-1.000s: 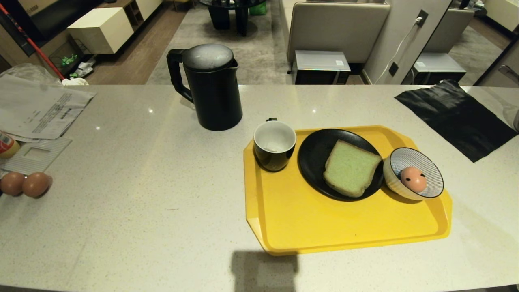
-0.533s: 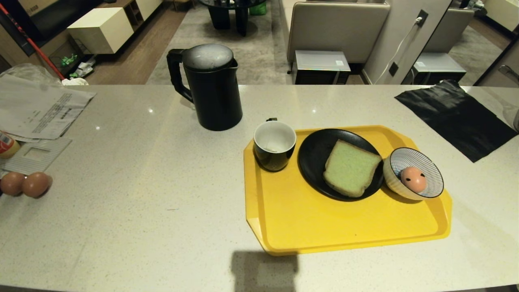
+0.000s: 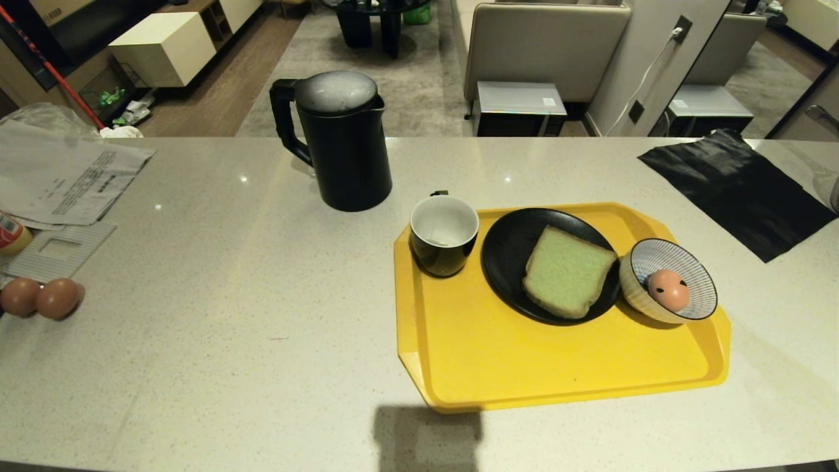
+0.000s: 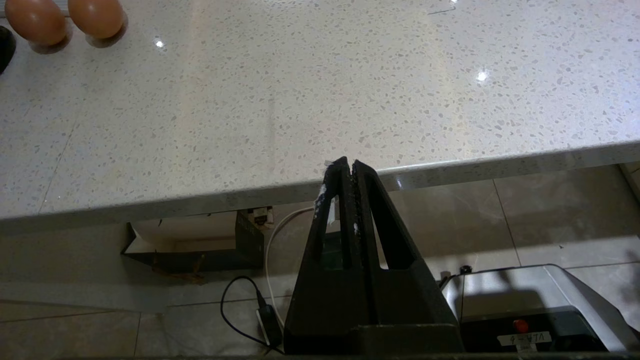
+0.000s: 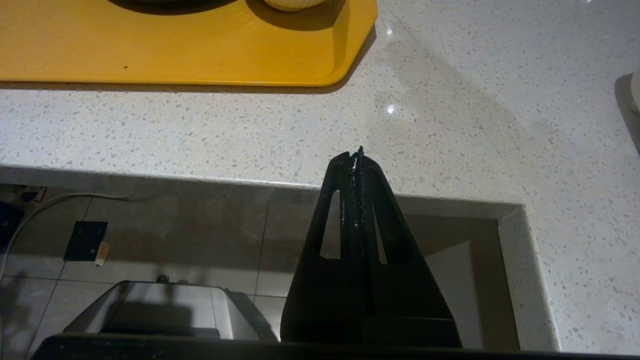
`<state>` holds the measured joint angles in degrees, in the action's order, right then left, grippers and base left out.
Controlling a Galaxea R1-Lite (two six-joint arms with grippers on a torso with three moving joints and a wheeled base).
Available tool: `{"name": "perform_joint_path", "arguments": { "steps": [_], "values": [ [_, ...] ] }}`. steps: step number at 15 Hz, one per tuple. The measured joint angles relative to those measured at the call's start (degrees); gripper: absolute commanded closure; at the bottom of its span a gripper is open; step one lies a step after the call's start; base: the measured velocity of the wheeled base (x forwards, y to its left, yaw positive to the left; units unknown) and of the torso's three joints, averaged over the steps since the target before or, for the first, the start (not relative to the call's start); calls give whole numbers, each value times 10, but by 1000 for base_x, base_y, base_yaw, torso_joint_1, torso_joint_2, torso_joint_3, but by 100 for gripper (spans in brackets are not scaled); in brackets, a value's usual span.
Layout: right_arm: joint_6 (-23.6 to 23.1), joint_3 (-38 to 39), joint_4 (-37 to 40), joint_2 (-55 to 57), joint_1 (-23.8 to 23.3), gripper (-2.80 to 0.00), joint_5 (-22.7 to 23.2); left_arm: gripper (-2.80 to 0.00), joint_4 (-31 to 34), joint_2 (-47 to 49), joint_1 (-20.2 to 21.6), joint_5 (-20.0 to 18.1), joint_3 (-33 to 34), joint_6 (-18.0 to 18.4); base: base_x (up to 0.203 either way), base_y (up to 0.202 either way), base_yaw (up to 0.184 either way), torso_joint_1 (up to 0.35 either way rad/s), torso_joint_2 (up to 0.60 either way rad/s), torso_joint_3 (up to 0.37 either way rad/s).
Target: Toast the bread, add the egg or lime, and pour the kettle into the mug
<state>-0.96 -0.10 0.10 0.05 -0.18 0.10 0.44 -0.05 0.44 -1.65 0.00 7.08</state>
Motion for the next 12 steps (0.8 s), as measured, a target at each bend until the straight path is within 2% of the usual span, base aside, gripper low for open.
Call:
{"name": "perform_joint_path", "arguments": {
  "steps": [12],
  "values": [
    [9,-1,0,0,0,0,-10,0,0,0,0,0,0,0,0,0,0,0,0,0]
  ]
}}
